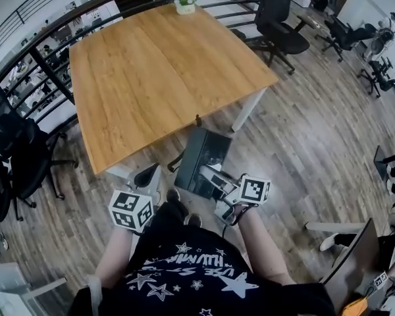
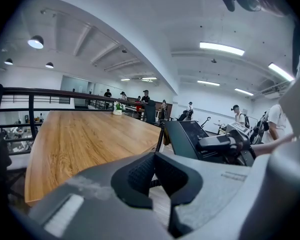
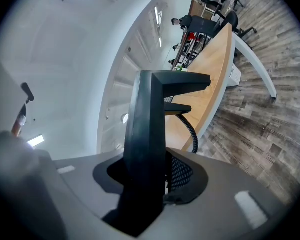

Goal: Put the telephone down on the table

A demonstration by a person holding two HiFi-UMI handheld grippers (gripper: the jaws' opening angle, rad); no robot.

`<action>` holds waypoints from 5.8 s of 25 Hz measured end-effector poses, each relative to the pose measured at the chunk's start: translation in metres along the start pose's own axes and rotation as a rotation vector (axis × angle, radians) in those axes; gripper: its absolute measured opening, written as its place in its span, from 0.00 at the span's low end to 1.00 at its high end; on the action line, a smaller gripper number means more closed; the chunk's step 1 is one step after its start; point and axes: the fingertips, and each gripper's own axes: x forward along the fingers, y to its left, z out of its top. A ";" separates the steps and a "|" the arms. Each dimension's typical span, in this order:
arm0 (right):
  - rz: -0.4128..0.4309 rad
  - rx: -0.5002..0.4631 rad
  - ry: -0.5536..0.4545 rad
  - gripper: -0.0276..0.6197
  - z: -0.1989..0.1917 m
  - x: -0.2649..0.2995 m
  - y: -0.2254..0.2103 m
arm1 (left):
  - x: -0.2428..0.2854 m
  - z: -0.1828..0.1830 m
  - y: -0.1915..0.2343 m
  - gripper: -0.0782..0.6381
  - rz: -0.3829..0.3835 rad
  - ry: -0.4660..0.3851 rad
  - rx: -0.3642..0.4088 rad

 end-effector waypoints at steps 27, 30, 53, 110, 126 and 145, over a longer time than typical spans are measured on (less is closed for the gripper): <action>-0.025 -0.062 0.028 0.29 0.144 0.109 -0.051 | 0.146 0.079 0.105 0.11 -0.035 -0.023 -0.024; -0.020 -0.067 0.033 0.29 0.161 0.133 -0.057 | 0.162 0.088 0.127 0.11 -0.035 -0.020 -0.020; 0.061 -0.042 0.346 0.29 0.226 0.216 -0.094 | 0.216 0.114 0.181 0.11 0.198 -0.009 -0.138; 0.173 -0.159 0.849 0.29 0.230 0.194 -0.187 | 0.253 0.070 0.118 0.11 0.602 0.042 -0.349; 0.068 -0.312 0.868 0.34 0.236 0.189 -0.206 | 0.259 0.070 0.112 0.11 0.590 0.049 -0.334; -0.001 -0.382 0.931 0.48 0.245 0.185 -0.224 | 0.259 0.061 0.107 0.11 0.589 0.081 -0.342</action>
